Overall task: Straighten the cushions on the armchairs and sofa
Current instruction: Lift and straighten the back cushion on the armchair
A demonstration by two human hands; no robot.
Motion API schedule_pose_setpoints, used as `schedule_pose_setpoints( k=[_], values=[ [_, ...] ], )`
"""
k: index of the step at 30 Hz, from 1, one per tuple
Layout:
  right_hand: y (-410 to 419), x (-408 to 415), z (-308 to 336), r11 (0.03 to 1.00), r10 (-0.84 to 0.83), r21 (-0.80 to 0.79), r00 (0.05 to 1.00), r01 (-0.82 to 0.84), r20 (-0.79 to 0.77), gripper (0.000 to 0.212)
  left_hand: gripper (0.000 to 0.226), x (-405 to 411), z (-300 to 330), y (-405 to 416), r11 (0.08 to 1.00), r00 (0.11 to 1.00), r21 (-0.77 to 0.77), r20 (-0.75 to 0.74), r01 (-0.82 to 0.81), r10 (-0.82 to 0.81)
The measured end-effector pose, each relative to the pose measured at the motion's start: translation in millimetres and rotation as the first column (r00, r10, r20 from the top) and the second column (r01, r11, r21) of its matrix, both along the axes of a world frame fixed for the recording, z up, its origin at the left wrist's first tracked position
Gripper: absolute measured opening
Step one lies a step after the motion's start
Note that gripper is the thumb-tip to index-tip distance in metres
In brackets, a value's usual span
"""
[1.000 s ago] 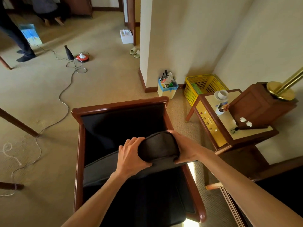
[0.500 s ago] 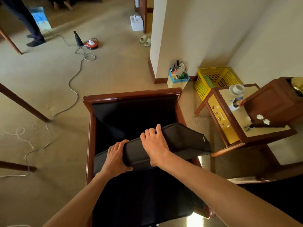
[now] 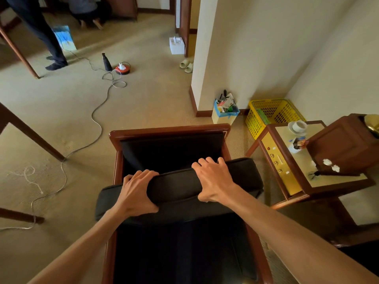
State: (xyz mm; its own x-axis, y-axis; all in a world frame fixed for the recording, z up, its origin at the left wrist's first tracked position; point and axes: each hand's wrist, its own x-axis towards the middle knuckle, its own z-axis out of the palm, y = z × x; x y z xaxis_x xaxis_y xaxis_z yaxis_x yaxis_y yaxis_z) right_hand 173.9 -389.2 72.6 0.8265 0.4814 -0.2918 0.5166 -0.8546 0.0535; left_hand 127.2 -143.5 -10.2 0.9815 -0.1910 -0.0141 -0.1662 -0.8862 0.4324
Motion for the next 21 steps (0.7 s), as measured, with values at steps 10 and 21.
schedule_pose_setpoints(
  k=[10, 21],
  values=[
    [-3, -12, -25, 0.977, 0.005, 0.21, 0.992, -0.031, 0.124, 0.081, 0.089, -1, 17, 17, 0.991, 0.999, 0.136, 0.05, -0.001, -0.006],
    [-46, 1, -102, 0.986, -0.051, 0.164, 0.997, 0.042, 0.053, 0.092, 0.089, 14, -29, -34, 0.974, 0.999, 0.221, -0.042, 0.038, -0.03]
  ],
)
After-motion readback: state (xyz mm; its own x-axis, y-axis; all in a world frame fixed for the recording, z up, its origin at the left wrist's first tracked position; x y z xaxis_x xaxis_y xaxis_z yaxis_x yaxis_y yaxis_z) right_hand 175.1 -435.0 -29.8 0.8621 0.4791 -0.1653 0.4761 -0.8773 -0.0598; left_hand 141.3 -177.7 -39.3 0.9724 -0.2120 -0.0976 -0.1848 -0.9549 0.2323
